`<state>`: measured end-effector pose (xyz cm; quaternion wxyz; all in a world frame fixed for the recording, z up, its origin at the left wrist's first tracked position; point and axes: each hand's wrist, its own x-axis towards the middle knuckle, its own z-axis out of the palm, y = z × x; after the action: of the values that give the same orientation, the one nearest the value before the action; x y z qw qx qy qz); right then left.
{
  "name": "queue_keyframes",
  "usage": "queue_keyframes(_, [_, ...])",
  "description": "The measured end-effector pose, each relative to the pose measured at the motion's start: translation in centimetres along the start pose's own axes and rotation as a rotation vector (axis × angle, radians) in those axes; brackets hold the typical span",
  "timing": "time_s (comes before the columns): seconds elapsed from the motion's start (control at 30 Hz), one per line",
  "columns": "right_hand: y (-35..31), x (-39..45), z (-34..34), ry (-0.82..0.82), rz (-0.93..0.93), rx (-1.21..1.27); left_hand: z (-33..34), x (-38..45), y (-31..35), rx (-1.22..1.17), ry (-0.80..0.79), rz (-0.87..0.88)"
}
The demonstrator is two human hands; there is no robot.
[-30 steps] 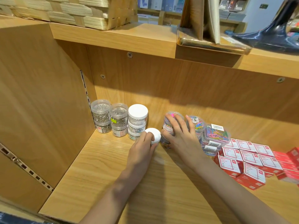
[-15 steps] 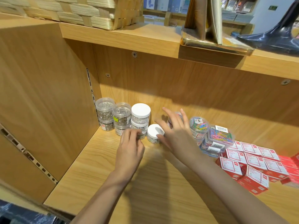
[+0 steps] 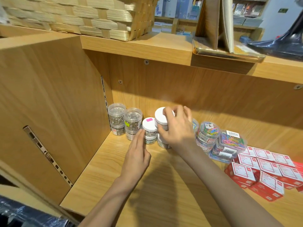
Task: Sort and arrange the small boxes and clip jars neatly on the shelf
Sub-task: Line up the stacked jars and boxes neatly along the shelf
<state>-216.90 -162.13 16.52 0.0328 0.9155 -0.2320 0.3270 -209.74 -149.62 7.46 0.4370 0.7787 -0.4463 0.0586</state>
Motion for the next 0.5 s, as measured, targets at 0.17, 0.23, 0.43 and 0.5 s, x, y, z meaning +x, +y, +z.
queue_keyframes(0.17, [1.3, -2.0, 0.5, 0.038, -0.059, -0.178, -0.1, -0.1, 0.2, 0.189, 0.061, 0.035])
queue_keyframes(0.23, [1.4, -2.5, 0.7, 0.018, -0.075, -0.231, 0.1, -0.1, 0.2, 0.219, 0.055, 0.034])
queue_keyframes(0.43, [1.4, -2.9, 0.8, -0.072, -0.105, -0.261, 0.0, -0.4, 0.2, 0.198, 0.013, 0.042])
queue_keyframes(0.5, [0.9, -2.7, 0.6, -0.086, -0.096, -0.251, 0.0, -0.4, 0.3, 0.212, -0.024, 0.060])
